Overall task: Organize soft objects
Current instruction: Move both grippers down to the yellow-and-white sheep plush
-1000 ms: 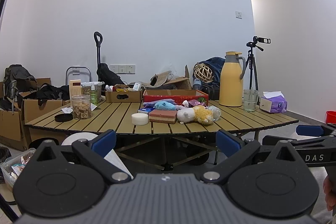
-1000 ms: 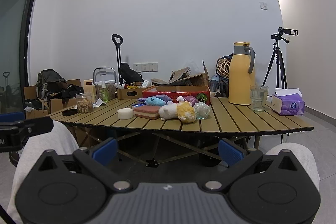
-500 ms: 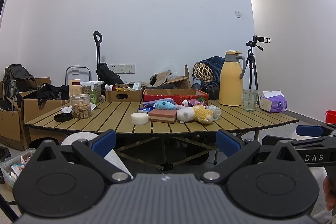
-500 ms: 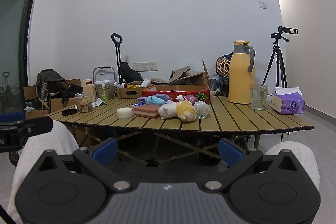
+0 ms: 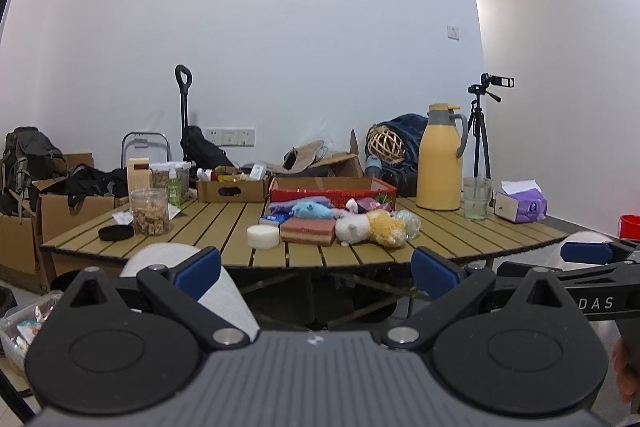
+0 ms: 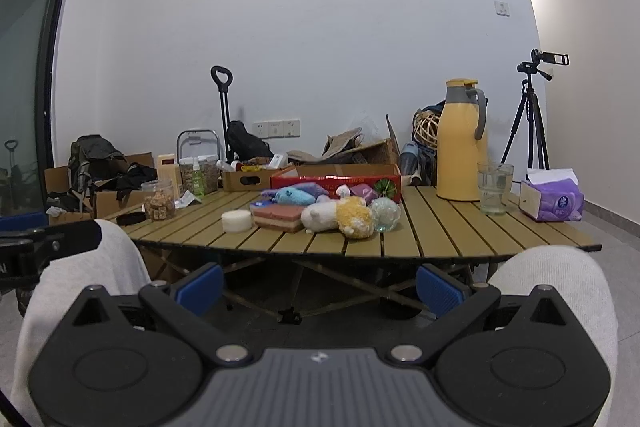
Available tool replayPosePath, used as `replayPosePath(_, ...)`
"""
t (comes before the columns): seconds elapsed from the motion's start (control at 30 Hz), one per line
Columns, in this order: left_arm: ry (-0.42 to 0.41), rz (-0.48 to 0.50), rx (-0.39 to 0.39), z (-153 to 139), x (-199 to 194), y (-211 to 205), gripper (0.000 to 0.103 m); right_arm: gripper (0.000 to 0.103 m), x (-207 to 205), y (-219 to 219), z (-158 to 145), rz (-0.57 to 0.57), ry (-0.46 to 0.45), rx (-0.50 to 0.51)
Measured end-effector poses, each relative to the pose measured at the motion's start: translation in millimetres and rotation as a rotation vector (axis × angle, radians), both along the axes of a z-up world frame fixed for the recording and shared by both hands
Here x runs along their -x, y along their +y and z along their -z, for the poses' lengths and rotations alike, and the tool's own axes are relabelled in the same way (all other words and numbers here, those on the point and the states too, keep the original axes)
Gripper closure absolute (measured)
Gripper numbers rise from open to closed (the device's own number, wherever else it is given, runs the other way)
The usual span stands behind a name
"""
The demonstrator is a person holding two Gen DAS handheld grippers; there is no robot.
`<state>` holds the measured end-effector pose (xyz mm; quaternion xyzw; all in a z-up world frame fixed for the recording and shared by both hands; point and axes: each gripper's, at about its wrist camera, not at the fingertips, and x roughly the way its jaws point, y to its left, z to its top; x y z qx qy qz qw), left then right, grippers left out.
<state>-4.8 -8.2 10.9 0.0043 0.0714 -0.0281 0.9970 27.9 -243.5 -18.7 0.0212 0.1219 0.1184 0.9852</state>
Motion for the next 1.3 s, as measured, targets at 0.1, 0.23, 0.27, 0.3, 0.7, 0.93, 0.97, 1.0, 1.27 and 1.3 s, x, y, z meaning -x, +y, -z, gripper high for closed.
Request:
replayPosePath(0.1,-0.005,0.000,0.009,-5,-13,3,0.000,0.000,-14,3,-4,0.007,-0.013,0.007)
replayPosePath(0.23,0.008,0.007,0.026,-8,-41,7,0.000,0.000,-42,6,-8,0.013,-0.027,0.027)
replayPosePath(0.27,0.017,0.015,0.032,-8,-50,8,0.000,0.000,-49,6,-9,0.018,-0.026,0.031)
replayPosePath(0.3,0.027,0.023,0.038,-9,-58,10,0.000,0.000,-56,5,-10,0.025,-0.024,0.029)
replayPosePath(0.7,0.119,-0.033,0.044,5,-175,25,0.000,0.000,-161,4,-5,0.049,0.019,0.040)
replayPosePath(0.93,0.174,0.019,0.035,18,-250,24,0.000,0.005,-239,14,10,0.025,0.121,0.013)
replayPosePath(0.97,0.186,0.037,0.036,20,-261,23,0.000,0.008,-250,15,13,0.022,0.139,0.009)
replayPosePath(1.0,0.197,0.056,0.036,22,-273,21,0.000,0.008,-260,15,15,0.017,0.157,0.002)
replayPosePath(1.27,0.324,0.215,0.048,35,-362,-8,0.041,0.033,-345,16,23,0.012,0.210,0.012)
replayPosePath(1.3,0.339,0.232,0.050,37,-371,-11,0.053,0.035,-355,16,24,0.009,0.220,0.006)
